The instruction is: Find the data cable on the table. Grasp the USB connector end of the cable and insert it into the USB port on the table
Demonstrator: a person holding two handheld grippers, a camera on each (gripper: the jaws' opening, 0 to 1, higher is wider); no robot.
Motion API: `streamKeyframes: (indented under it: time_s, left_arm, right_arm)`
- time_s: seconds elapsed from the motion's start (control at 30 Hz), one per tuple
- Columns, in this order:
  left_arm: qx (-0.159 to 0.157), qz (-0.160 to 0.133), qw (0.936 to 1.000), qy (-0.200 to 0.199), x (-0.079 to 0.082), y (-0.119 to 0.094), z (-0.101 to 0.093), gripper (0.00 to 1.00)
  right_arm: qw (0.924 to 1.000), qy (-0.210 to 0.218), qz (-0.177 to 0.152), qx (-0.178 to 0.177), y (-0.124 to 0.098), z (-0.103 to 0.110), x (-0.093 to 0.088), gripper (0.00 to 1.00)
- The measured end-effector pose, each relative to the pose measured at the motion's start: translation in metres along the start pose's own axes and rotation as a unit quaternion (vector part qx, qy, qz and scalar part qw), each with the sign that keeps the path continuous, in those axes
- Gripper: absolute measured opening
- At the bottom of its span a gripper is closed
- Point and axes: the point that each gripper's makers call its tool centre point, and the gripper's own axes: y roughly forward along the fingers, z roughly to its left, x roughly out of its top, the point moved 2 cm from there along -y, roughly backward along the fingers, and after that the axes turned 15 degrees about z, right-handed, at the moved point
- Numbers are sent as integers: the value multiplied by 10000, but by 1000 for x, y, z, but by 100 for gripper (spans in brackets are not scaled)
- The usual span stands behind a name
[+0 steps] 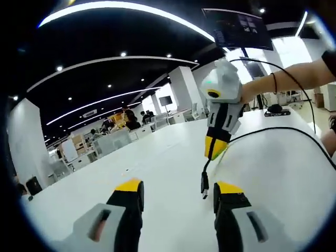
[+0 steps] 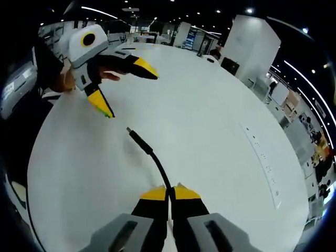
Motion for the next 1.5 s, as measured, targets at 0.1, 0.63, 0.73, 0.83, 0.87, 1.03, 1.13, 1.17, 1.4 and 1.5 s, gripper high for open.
streamKeyframes:
  time_s: [0.1, 0.63, 0.73, 0.83, 0.87, 1.03, 1.13, 1.17, 1.4, 1.5]
  left_arm:
    - [-98, 6, 9998, 194, 0, 3, -10, 50]
    - [-210, 121, 9961, 847, -9, 19, -39, 21]
    - [-193, 133, 9956, 905, -10, 19, -38, 12]
    - [-98, 73, 9944, 1047, -7, 17, -37, 9]
    - [-60, 81, 9939, 1095, -7, 17, -37, 8]
    - [-25, 53, 9946, 1040, -4, 14, -33, 7]
    - [-10, 68, 9940, 1092, -3, 14, -33, 7]
    - [-1, 67, 9940, 1096, -2, 13, -33, 7]
    - [-38, -126, 9972, 737, 3, 7, -24, 6]
    - [1, -284, 9980, 566, 8, 2, -18, 6]
  right_arm:
    - [10000, -2, -20, -35, -3, 1, 2, 3]
    - [9998, -98, -145, 1, -9, 15, 16, 3]
    - [9998, -134, -146, 3, -10, 18, 18, 3]
    - [9998, -147, -147, 7, -10, 19, 19, 3]
    - [9998, -143, -156, 4, -11, 19, 19, 3]
    - [9998, -121, -187, 2, -11, 19, 20, 3]
    - [9997, -62, -223, -15, -13, 19, 21, 3]
    - [9997, -54, -255, -42, -13, 19, 22, 4]
    - [9958, 124, -739, -532, -24, 14, 30, 6]
    - [9901, 286, -1107, -809, -33, 11, 36, 7]
